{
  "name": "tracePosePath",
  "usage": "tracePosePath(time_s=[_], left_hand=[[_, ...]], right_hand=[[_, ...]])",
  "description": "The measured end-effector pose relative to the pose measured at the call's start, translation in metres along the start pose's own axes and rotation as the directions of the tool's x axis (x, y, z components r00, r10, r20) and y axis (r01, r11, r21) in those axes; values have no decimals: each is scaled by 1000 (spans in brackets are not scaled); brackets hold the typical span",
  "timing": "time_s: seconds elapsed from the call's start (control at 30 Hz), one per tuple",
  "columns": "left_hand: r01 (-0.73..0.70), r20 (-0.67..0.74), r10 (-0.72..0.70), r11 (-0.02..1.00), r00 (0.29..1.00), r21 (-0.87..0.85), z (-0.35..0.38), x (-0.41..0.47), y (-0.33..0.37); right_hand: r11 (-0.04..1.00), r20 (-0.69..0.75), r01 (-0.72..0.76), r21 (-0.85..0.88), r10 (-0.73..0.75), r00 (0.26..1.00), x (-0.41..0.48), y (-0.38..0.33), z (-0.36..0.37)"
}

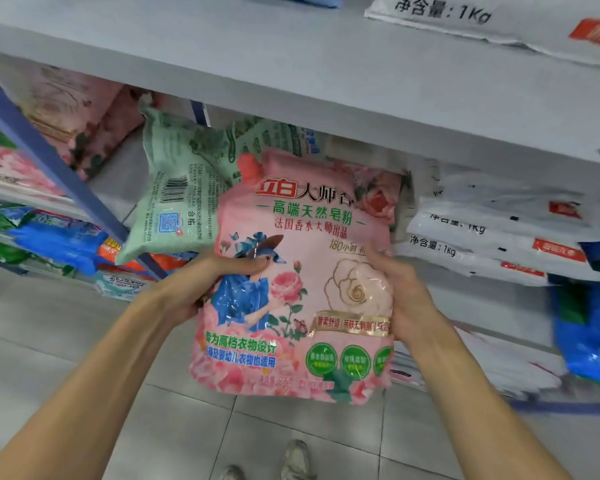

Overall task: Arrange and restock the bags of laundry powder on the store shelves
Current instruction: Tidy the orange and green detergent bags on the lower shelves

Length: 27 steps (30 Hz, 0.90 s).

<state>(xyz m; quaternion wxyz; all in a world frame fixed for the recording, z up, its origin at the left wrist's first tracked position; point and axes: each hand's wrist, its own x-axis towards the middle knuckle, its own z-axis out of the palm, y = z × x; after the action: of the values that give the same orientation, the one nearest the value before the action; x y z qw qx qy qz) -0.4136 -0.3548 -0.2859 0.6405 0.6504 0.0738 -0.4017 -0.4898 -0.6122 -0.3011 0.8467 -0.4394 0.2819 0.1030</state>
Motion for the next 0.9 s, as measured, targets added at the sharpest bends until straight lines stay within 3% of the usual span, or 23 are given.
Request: tracePosePath(time_s=[0.13,0.23,0.37,0.7,0.9], left_hand=[[-63,-3,63,997,998,-43,2,-27,-14],[-99,-85,82,970,993,-220,4,-52,-27],[-62,-83,33,925,996,-375,-2,-96,-36],[-268,-405,84,866,910,-422,-62,-209,-35],[-338,-488,94,832,867,-440,-143,-259,-36]], right_hand=[[999,-11,-39,-34,38,999,-13,8,8],[997,-12,-58,-60,57,998,-30,11,22],[996,25,-54,-74,56,998,-54,15,45],[975,200,-130,-178,166,966,-120,26,146],[948,275,-70,-310,160,948,-129,57,247]])
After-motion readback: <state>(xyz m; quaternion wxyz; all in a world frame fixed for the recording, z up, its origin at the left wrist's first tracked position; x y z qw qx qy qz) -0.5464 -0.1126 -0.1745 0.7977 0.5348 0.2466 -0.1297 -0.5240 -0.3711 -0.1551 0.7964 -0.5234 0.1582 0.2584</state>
